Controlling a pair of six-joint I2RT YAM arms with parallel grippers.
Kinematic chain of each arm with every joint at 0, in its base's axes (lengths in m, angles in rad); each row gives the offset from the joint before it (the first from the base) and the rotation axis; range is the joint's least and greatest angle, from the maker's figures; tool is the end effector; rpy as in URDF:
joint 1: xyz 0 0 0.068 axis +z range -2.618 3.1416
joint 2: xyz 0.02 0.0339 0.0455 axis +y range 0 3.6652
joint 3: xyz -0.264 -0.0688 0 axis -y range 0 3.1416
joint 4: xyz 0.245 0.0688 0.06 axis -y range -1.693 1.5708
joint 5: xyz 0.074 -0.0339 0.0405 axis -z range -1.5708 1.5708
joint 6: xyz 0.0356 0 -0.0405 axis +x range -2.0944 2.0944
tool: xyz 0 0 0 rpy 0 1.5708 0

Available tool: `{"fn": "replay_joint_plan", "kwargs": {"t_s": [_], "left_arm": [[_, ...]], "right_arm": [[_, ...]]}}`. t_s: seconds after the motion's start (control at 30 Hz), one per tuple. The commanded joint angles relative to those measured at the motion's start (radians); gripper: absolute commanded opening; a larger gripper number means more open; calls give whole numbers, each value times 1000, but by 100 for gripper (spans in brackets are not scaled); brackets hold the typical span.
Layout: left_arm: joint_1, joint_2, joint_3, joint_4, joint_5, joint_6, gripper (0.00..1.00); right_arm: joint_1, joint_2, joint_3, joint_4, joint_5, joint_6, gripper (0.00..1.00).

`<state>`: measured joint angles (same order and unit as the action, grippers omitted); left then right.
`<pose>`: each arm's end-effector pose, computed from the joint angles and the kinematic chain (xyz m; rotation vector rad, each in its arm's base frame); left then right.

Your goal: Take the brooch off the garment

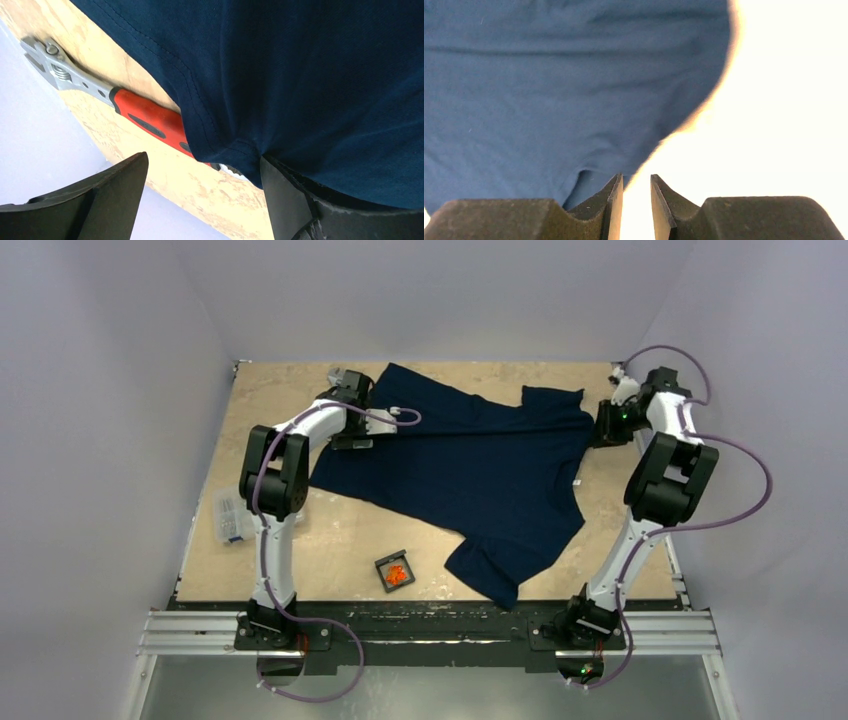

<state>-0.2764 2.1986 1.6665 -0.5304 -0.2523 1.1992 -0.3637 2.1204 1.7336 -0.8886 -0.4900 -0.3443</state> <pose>0.4540 -0.1196 0.1598 1.7695 2.0802 0.6256 0.4154 -0.1402 0.2009 -0.0731 2.6589 0.4863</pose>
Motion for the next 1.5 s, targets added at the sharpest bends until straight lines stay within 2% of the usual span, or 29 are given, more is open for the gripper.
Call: {"fn": "replay_joint_plan", "kwargs": {"t_s": [0.0,0.13,0.33,0.4,0.43,0.47,0.5,0.7,0.87,1.0,1.1,1.27,1.33,1.47], "left_arm": [[36,-28,-38,-24,-22,33,83],[36,-28,-20,-28,-8,24,85],[36,-27,9,-40,0,6,86],[36,-28,16,-44,4,3,86],[36,-26,20,-43,5,2,86],[36,-26,24,-42,5,1,86],[36,-23,26,-42,3,0,86],[36,-20,36,-44,2,-2,87],[36,-24,33,-43,2,0,87],[36,-20,34,-40,-3,3,87],[36,-16,38,-40,-5,3,87],[36,-14,40,-43,-5,0,87],[36,-16,40,-44,-7,-1,87],[38,-27,38,-51,-5,0,87]], "right_arm": [[-15,19,139,89,34,36,30],[14,109,250,77,91,25,28],[34,162,245,119,189,67,31],[38,181,259,101,174,77,46],[38,184,258,100,152,79,52],[40,182,250,103,135,87,53],[44,182,243,105,123,93,49],[79,180,249,85,21,101,1],[154,128,261,111,97,111,0],[227,130,261,108,234,113,21],[250,132,263,94,284,122,30],[256,118,233,106,260,160,42],[251,152,275,79,260,148,46],[206,212,459,-96,210,33,58]]}}
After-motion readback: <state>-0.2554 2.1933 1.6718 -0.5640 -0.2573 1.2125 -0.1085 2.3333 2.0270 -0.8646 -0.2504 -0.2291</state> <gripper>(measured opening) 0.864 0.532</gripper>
